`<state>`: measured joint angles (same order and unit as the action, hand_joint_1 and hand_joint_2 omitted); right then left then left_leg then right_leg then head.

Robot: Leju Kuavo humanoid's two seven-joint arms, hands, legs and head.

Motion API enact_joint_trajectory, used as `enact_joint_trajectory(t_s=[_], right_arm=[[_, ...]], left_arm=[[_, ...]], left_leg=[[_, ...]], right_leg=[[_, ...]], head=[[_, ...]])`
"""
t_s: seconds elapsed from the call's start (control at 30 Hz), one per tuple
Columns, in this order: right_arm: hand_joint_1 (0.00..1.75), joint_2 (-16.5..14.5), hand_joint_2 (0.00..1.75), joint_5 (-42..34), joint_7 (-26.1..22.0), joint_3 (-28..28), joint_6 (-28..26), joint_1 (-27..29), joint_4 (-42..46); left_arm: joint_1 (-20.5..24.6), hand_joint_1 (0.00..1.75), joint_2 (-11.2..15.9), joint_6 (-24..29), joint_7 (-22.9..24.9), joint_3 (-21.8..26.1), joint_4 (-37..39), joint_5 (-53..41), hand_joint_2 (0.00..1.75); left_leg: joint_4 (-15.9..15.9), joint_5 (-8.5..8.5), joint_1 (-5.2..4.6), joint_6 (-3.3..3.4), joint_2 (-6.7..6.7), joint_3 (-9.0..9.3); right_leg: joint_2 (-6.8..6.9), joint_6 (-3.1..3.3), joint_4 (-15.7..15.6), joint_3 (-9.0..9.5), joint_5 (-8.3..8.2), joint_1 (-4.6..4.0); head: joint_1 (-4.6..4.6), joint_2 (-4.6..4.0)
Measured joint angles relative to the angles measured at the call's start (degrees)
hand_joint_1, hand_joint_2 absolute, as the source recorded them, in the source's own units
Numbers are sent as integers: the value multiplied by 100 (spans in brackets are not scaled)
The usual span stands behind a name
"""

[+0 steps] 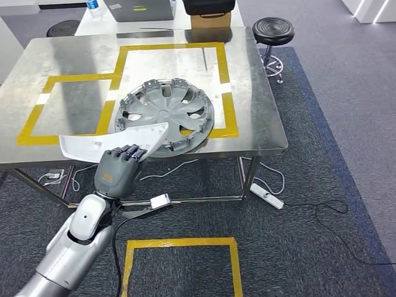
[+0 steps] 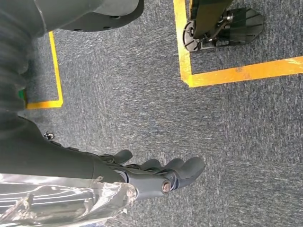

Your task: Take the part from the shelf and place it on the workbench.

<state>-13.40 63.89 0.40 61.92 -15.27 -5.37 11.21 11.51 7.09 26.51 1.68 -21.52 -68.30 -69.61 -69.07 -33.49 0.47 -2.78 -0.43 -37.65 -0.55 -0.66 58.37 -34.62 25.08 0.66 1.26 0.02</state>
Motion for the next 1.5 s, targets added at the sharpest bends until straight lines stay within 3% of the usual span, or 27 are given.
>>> enact_joint_trajectory(t_s=[0.03, 0.07, 0.1, 0.17, 0.2, 0.23, 0.33, 0.4, 0.43, 0.5, 0.53, 0.57, 0.6, 0.63, 0.7, 0.73, 0.9, 0.97, 1.03, 1.07, 1.1, 1.13, 1.2, 1.23, 1.3, 1.4, 1.5], right_arm=[[0, 0, 175, 0, 1, 0, 0, 8, 0], [0, 0, 175, 0, 1, 0, 1, 16, 0], [0, -1, 175, 0, 1, 0, 1, 22, 0], [0, 0, 175, 0, 1, 0, 2, 24, 0], [0, 2, 175, 1, 1, 0, 1, 19, 0], [0, 4, 175, 1, 1, 0, 1, 14, 0], [0, 7, 175, 4, 3, 0, 0, 5, 0], [0, 7, 175, 8, 5, 0, 3, -1, 0], [0, 7, 175, 10, 7, 0, 5, -5, 0], [0, 7, 175, 13, 8, 0, 8, -9, -1], [0, 7, 175, 12, 9, 0, 9, -7, -2], [0, 7, 175, 12, 9, 0, 10, -5, -2], [0, 7, 175, 12, 10, 0, 10, -3, -2], [0, 7, 175, 13, 10, 0, 10, -3, -2], [0, 8, 175, 13, 10, 0, 10, 0, -3], [0, 8, 175, 13, 10, -1, 10, -1, -3], [0, -1, 175, 14, 18, 0, 10, -8, -4], [0, -4, 175, 15, 17, 0, 10, -15, -4], [0, -4, 175, 15, 16, 0, 10, -12, -4], [0, -4, 175, 15, 17, 0, 10, -5, -4], [0, -4, 175, 15, 17, 0, 10, 1, -4], [0, -5, 175, 15, 17, 0, 11, 3, -4], [0, -5, 175, 15, 18, 0, 13, -2, -4], [0, -5, 175, 16, 19, 0, 14, -8, -4], [0, -4, 175, 17, 25, 0, 15, -17, -4], [0, -3, 175, 27, 33, -1, 14, -23, -4], [0, -2, 175, 38, 34, -2, 13, -37, -4]], left_arm=[[-27, 175, 12, 0, 0, 4, 0, 0, 175], [-48, 175, 24, 0, 0, 8, 0, 0, 175], [-60, 175, 32, 0, 0, 11, 0, 0, 175], [-65, 175, 45, 0, 0, 17, 1, 0, 175], [-64, 175, 49, 0, 0, 19, 1, 0, 175], [-64, 175, 51, 0, 0, 19, 2, 0, 175], [-81, 175, 59, 3, 0, 24, -2, 0, 175], [-89, 175, 67, 5, 0, 43, -10, 1, 175], [-91, 175, 69, 6, 0, 52, -14, 1, 175], [-116, 175, 73, 6, 0, 62, -17, 2, 175], [-135, 175, 74, 6, 0, 63, -17, 2, 175], [-152, 175, 76, 5, 0, 63, -17, 2, 175], [-159, 175, 77, 5, 0, 63, -17, 2, 175], [-157, 175, 77, 4, 0, 63, -17, 2, 175], [-138, 175, 73, 5, 0, 63, -18, 2, 175], [-129, 175, 72, 5, 0, 63, -19, 2, 175], [-98, 175, 70, 8, 0, 64, -32, 1, 175], [-85, 175, 72, 9, 0, 65, -39, 0, 175], [-96, 175, 80, 8, 0, 64, -38, 0, 175], [-106, 175, 84, 7, 0, 63, -38, 0, 175], [-111, 175, 85, 7, 0, 63, -37, 0, 175], [-110, 175, 88, 7, 0, 64, -37, 0, 175], [-105, 175, 93, 7, 0, 66, -37, 0, 175], [-102, 175, 95, 7, 0, 66, -38, 0, 175], [-117, 175, 96, 7, 0, 64, -43, 0, 175], [-147, 175, 100, 7, 0, 73, -69, 1, 175], [-152, 175, 102, 7, 0, 87, -117, 2, 175]], left_leg=[[-269, -30, 9, -12, 0, -183], [-367, 56, 17, -21, 1, -292], [-250, 265, 26, -29, 2, -302], [386, 816, 47, -55, 19, -111], [706, 986, 50, -60, 25, 11], [930, 1037, 51, -35, 31, 97], [1101, 916, 44, 120, 14, 153], [1108, 888, 53, 197, 6, 176], [1113, 873, 58, 232, 6, 199], [1113, 829, 45, 284, 8, 247], [1112, 804, 34, 300, 7, 276], [1112, 776, 23, 307, 2, 313], [1112, 744, 14, 308, -6, 360], [1112, 708, 8, 302, -15, 417], [1110, 633, -4, 272, -29, 523], [1107, 607, -10, 249, -32, 548], [1057, 518, -12, 86, -16, 516], [577, 264, -8, 24, -7, 274], [-172, -12, 3, -14, -6, -151], [-402, -22, 8, -25, -6, -307], [-429, 97, 13, -31, -6, -369], [-233, 329, 17, -35, -4, -323], [471, 832, 21, -45, 13, -50], [799, 942, 22, -25, 21, 90], [1075, 916, 14, 56, 25, 206], [1118, 850, 28, 193, 11, 238], [1127, 811, 44, 266, 8, 293]], right_leg=[[-4, 7, -1, 26, 23, 3], [-10, 5, -1, 58, 50, 7], [-17, -7, 0, 101, 82, 15], [-31, -59, 0, 196, 157, 30], [-39, -95, 12, 224, 193, 25], [-44, -129, 23, 229, 219, 13], [-35, -206, 18, 206, 256, -8], [-8, -255, 162, 144, 365, -2], [3, -275, 411, 29, 500, -1], [15, -291, 1212, -360, 839, -4], [15, -287, 1566, -559, 933, -5], [15, -276, 1741, -686, 903, -7], [14, -255, 1686, -711, 742, -11], [14, -228, 1409, -635, 481, -17], [13, -168, 678, -361, 14, -42], [12, -147, 398, -235, -69, -55], [-6, -49, 82, -65, 28, -44], [-3, 0, 28, -5, 35, -19], [-2, 27, 18, 30, 63, -14], [-5, 30, 18, 51, 82, -12], [-10, 24, 18, 80, 104, -9], [-15, 12, 19, 120, 130, -2], [-28, -41, 26, 208, 197, 2], [-35, -75, 35, 230, 229, -8], [-37, -138, 33, 232, 262, -34], [-14, -217, 81, 216, 340, -33], [9, -272, 618, -32, 617, -31]], head=[[1, 0], [1, 0], [0, 0], [2, 0], [13, 0], [17, 0], [13, 1], [4, 0], [-4, 0], [-19, 0], [-21, 0], [-24, 0], [-23, 0], [-24, 0], [-21, 0], [-22, 0], [-7, 0], [2, 0], [3, 0], [4, 0], [3, 0], [2, 0], [6, 0], [12, 0], [10, 0], [-7, 0], [-51, 0]])
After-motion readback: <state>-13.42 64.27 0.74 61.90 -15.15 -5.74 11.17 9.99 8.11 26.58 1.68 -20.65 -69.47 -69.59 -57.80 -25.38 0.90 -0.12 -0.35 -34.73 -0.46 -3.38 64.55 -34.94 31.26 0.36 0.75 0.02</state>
